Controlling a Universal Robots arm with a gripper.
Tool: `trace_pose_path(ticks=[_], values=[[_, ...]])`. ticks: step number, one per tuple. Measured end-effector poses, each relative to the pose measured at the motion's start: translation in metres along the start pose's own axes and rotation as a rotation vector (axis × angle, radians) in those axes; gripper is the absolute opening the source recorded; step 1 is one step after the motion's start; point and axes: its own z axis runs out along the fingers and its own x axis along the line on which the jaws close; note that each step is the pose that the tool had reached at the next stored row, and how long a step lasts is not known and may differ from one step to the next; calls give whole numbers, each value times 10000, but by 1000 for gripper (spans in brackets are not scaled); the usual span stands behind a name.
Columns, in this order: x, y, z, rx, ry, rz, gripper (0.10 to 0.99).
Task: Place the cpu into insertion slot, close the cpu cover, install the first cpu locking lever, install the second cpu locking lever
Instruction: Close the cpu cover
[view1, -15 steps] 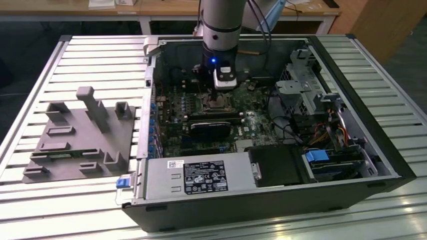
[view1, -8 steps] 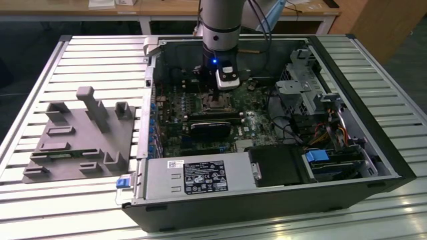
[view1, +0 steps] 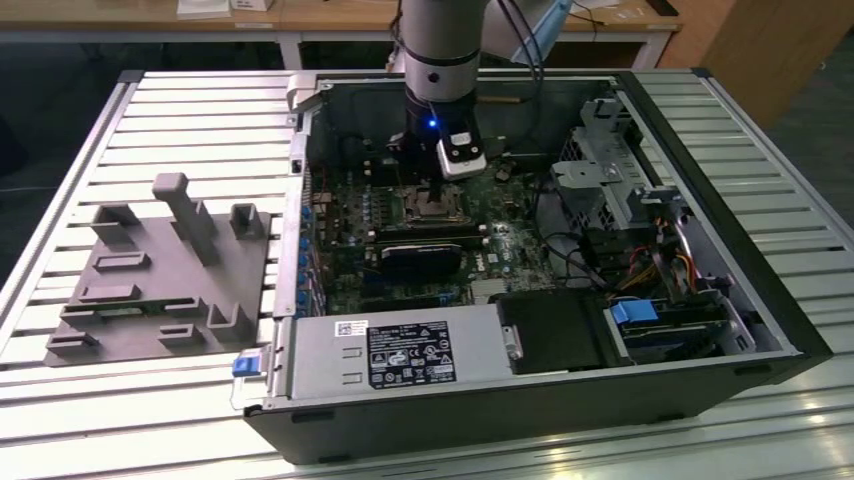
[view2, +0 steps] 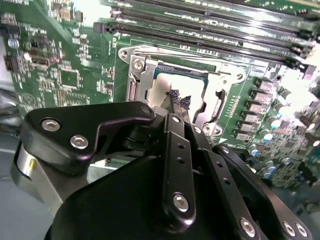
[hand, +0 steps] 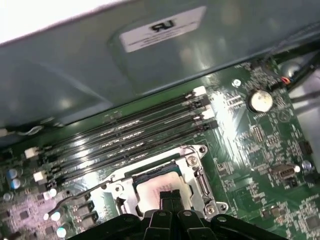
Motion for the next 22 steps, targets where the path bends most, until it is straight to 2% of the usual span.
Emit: trace_pose_path(ticks=[7,10,22], values=[[0,-1,9,-43,66,-1273,106],[5,-3,15,-56,86,-1657,106],[144,-53,32,-57,82,-1649,106]])
